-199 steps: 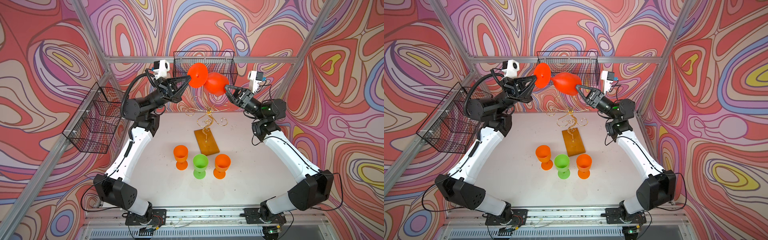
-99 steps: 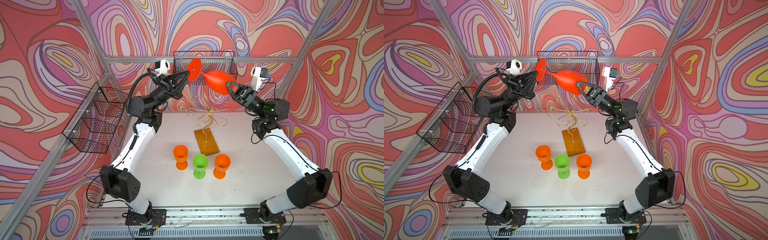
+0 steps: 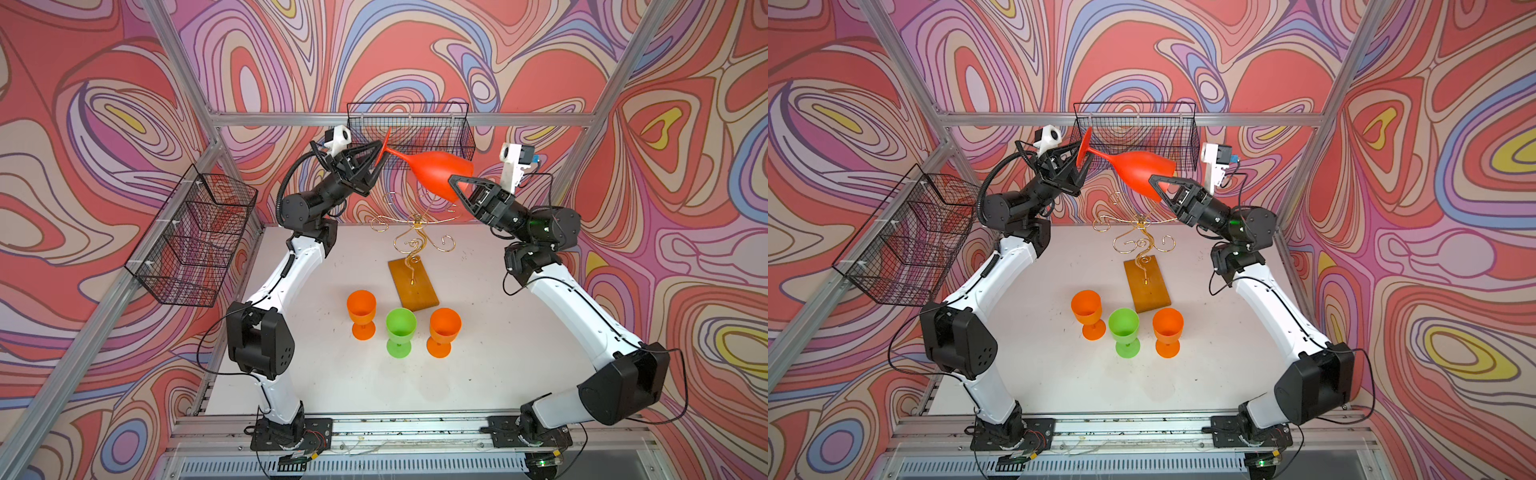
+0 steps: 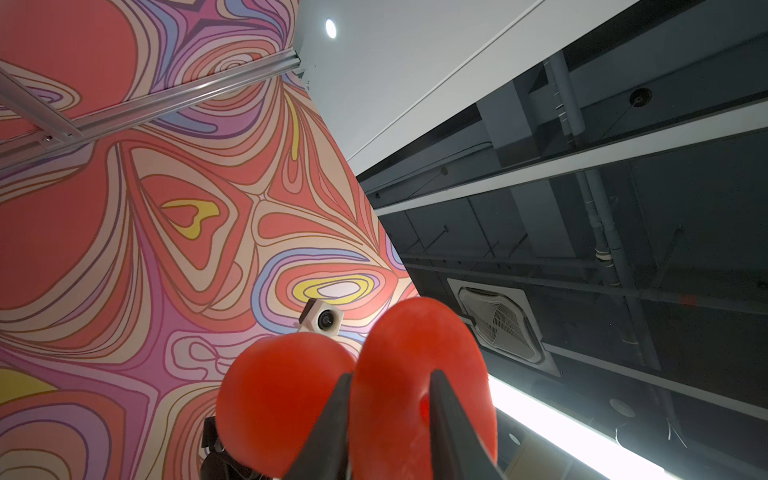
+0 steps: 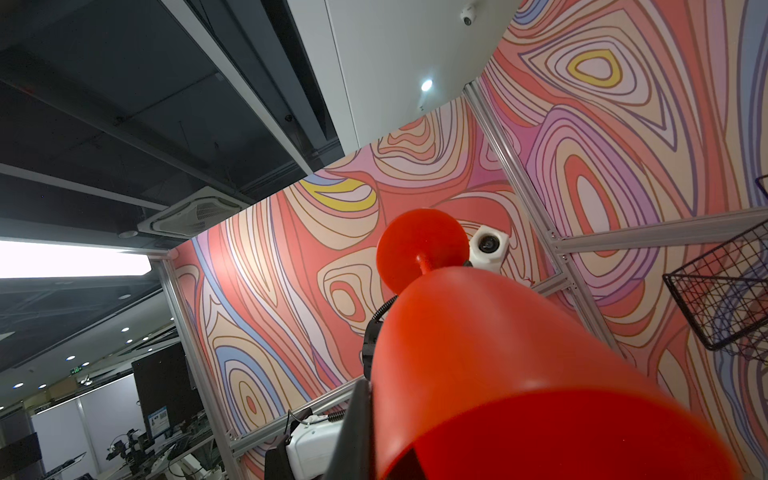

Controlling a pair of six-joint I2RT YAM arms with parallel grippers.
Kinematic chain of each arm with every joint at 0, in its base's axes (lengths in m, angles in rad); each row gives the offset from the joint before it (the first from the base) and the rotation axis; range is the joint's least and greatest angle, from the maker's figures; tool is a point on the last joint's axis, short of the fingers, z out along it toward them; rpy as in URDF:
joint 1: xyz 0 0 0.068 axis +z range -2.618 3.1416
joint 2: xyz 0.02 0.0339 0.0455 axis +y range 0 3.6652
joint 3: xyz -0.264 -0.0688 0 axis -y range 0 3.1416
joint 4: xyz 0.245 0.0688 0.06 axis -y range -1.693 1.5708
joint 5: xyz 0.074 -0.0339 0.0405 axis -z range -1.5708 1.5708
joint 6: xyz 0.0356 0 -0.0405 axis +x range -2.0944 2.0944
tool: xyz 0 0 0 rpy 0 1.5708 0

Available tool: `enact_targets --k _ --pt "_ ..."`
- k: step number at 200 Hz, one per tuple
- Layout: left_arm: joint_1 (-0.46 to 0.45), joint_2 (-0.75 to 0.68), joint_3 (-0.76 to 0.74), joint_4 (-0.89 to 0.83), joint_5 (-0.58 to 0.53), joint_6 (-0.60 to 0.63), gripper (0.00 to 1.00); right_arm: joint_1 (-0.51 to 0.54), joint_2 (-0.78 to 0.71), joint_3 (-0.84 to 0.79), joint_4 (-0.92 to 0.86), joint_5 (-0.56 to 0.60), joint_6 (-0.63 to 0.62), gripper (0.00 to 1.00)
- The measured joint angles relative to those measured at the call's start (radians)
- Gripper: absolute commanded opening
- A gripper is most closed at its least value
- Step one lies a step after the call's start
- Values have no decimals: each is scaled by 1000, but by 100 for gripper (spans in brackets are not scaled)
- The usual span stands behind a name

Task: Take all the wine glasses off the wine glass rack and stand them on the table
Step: 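Close the right gripper on the red glass bowl and open the left gripper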

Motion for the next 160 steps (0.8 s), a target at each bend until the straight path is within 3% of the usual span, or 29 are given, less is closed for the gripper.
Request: enact_targets --k 39,61,160 --pt "0 -1 16 22 29 2 82 2 -6 -13 -23 -5 -43 0" --pt "7 -8 5 22 37 3 90 3 -29 -27 -77 6 -95 0" --pt "97 -83 -232 26 110 60 97 4 -189 50 -611 200 -531 0"
